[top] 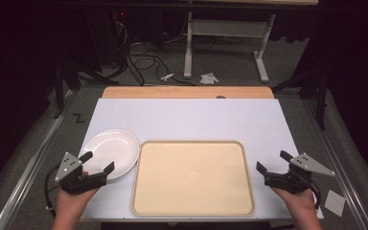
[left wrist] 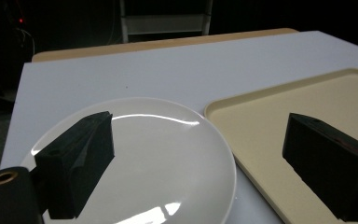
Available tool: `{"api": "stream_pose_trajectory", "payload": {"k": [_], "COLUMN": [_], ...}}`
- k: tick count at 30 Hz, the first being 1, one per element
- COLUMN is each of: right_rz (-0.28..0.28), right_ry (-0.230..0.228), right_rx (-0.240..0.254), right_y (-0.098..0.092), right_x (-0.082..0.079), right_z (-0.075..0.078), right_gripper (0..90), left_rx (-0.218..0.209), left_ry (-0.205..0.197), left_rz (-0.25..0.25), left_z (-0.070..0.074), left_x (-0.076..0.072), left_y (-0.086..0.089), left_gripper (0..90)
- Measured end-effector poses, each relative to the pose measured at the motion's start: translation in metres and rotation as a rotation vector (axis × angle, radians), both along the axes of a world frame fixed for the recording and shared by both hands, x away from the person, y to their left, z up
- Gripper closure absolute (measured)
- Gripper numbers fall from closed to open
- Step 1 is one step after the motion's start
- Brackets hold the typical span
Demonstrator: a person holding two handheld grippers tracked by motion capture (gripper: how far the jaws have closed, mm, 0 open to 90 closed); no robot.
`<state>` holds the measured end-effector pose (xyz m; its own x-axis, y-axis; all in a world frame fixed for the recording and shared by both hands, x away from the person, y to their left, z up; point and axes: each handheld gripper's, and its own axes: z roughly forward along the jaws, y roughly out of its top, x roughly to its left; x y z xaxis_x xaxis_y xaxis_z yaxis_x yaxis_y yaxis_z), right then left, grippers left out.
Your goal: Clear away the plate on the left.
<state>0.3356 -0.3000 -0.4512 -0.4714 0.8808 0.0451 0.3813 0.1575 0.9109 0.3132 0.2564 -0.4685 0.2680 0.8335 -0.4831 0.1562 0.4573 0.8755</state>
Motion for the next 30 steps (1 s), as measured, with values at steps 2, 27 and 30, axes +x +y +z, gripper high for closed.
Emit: {"api": "stream_pose_trajectory", "payload": {"k": [2,27,30], "right_rz": [0.0,0.021,0.023], "right_ry": [0.011,0.042,0.049], "right_rx": [-0.018,0.055,0.053], "right_y": [0.001,-0.011,-0.009], "right_x": [0.002,-0.001,0.0], "right_z": [0.001,-0.018,-0.018], "right_gripper": [0.6,0.6,0.6], "left_rx": [0.026,0.848,0.83], "left_ry": [0.013,0.187,0.171], "left_rz": [-0.001,-0.237,-0.238], "left_z": [0.0,-0.057,-0.06], "left_x": [0.003,-0.017,-0.018], "left_y": [0.0,-0.014,-0.018], "left_gripper": [9.4,31.4,32.8]}}
